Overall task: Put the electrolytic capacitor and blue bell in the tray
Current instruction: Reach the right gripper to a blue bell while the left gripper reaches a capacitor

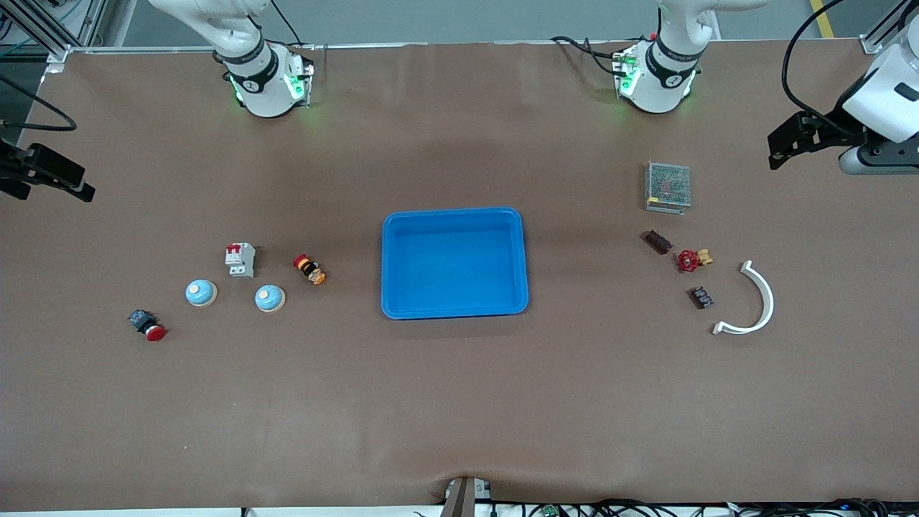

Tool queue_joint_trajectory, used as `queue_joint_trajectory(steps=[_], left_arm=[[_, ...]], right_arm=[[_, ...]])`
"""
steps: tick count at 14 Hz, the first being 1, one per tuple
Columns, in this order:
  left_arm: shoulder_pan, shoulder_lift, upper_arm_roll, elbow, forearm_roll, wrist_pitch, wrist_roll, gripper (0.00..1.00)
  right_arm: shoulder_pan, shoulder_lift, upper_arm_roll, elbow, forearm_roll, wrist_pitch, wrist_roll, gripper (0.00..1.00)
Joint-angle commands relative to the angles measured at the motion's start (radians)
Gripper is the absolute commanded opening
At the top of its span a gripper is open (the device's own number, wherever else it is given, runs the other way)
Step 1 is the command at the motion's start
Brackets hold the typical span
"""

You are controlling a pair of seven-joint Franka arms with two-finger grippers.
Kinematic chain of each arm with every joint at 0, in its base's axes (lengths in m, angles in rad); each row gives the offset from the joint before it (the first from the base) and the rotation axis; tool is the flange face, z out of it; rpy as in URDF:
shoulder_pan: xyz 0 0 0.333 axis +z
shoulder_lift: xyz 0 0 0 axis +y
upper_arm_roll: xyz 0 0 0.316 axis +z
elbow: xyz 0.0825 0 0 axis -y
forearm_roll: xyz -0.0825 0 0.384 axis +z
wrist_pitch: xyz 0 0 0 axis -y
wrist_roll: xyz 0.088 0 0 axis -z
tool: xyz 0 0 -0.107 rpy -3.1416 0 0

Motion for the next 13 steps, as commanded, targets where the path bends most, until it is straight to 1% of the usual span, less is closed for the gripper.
queue_joint_trajectory(steps=[1,5,6,8,9,11,12,13], left_arm=[[0.009,0.012,-0.007,0.026,0.012,-0.024,0.019,1.0],[0.01,0.015,0.0,0.032,0.013,-0.024,0.002,1.0],[0.013,0.014,0.0,0.018,0.013,-0.024,0.002,1.0],[0.021,0.004,0.0,-0.036,0.01,-0.019,-0.004,1.0],[0.022,0.007,0.002,-0.046,0.01,-0.018,-0.016,1.0],[0.022,0.009,0.0,-0.104,0.01,0.022,-0.074,1.0],[0.022,0.007,-0.001,-0.159,0.01,0.048,-0.103,1.0],[0.022,0.003,-0.003,-0.218,0.01,0.098,-0.14,1.0]], right_arm=[[-0.009,-0.008,0.005,-0.004,0.016,-0.017,0.001,1.0],[-0.009,-0.008,0.005,-0.007,0.014,-0.028,-0.002,1.0],[-0.009,-0.009,0.005,-0.007,0.013,-0.028,-0.002,1.0],[-0.008,-0.009,0.004,-0.013,-0.003,-0.028,-0.007,1.0],[-0.008,-0.012,0.005,-0.027,-0.02,-0.028,-0.007,1.0],[-0.009,-0.014,0.005,-0.071,-0.052,0.006,-0.005,1.0],[-0.009,-0.014,0.005,-0.12,-0.056,0.041,-0.005,1.0],[-0.012,-0.025,0.004,-0.194,-0.058,0.096,-0.005,1.0]])
